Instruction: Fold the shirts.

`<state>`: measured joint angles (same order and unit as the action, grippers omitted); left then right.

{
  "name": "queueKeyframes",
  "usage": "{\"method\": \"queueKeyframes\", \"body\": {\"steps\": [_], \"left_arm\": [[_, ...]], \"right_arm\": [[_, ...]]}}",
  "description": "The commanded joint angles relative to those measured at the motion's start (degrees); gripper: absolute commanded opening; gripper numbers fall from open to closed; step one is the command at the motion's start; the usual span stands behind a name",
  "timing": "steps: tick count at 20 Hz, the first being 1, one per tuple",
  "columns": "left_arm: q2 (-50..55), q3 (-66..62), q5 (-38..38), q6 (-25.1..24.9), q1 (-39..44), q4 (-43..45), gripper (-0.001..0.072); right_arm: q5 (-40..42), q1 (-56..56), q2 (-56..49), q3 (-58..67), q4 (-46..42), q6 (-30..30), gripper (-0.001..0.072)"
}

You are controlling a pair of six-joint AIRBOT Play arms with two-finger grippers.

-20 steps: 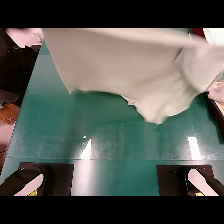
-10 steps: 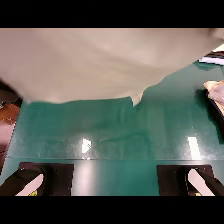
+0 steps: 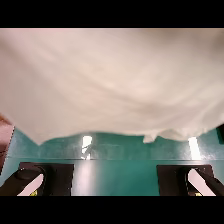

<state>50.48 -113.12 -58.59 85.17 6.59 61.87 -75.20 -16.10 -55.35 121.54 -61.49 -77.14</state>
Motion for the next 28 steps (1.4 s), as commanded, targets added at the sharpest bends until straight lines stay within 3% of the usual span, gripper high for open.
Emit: {"method": "queueKeyframes", "body": {"steps": [1,3,6,10,16,19,22,28], "left_arm": [[4.6,11.6,-9.2,4.5,0.0,8.2,0.0022],[12.2,16.4,-14.6,4.3,0.0,8.3,0.0022],[24.8,18.7,-15.2,1.7,0.0,8.7,0.0022],[36.7,18.7,-3.5,-1.7,0.0,8.7,0.0023],[39.5,18.7,18.4,-4.6,0.0,9.5,0.0023],[40.2,18.7,14.8,-8.8,0.0,12.0,0.0022],[41.1,20.9,7.9,-9.1,0.0,16.7,0.0022],[41.1,32.2,7.7,-9.1,0.0,17.5,0.0023]], "right_arm": [[-9.1,2.5,-7.5,-5.9,-1.2,-3.7,0.0014],[-13.6,6.6,-14.4,-13.3,-2.0,-4.0,0.0014],[-14.7,12.5,-25.5,-19.4,-7.7,-4.0,0.0014],[-3.8,15.7,-36.6,-20.5,-12.7,-4.0,0.0014],[18.1,15.6,-39.6,-20.5,-13.7,-4.0,0.0014],[18.6,15.6,-39.6,-20.7,-13.7,-3.8,0.0014],[12.9,15.6,-39.4,-23.6,-13.7,-3.8,0.0014],[15.3,17.0,-30.0,-46.9,-13.6,-3.8,0.0014]]}}
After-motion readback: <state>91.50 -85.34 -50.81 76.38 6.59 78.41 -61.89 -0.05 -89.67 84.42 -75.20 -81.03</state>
